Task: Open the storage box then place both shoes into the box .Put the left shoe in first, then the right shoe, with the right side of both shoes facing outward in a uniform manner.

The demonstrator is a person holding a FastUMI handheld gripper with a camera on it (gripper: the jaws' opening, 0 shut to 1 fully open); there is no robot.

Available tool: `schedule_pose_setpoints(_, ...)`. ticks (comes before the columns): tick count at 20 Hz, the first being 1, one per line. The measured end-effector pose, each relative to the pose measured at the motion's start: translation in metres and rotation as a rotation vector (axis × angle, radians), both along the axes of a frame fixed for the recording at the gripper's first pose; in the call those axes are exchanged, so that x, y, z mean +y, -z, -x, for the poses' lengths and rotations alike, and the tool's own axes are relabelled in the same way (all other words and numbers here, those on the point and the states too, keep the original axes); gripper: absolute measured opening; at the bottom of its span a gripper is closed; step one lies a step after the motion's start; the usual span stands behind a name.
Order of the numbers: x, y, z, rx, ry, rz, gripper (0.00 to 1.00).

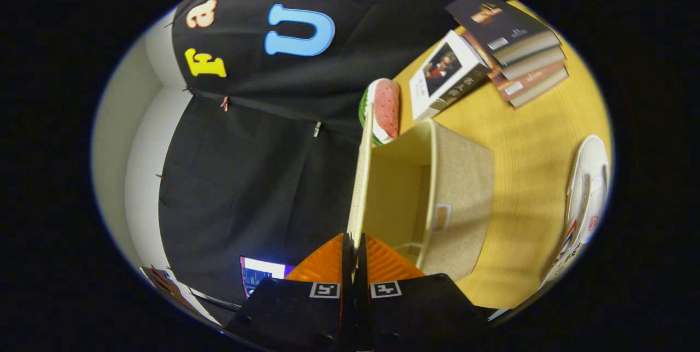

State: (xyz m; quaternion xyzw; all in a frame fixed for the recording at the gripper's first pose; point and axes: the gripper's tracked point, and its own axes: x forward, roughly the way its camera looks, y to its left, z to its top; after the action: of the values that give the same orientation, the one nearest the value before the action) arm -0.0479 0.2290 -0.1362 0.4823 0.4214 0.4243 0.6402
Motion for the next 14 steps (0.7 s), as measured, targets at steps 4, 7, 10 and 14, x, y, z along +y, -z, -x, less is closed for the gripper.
schedule_pose_setpoints(4,0.033,-0.065,-0.001,-0.162,-0.025,0.019,0.06)
schedule_pose_setpoints(7,0.073,-0.094,0.001,-0.209,-0.046,0.015,0.06)
schedule_pose_setpoints(10,0.116,-0.113,0.001,-0.218,-0.057,0.002,0.09)
schedule_pose_setpoints(14,0.164,-0.127,0.003,-0.271,-0.086,0.021,0.19)
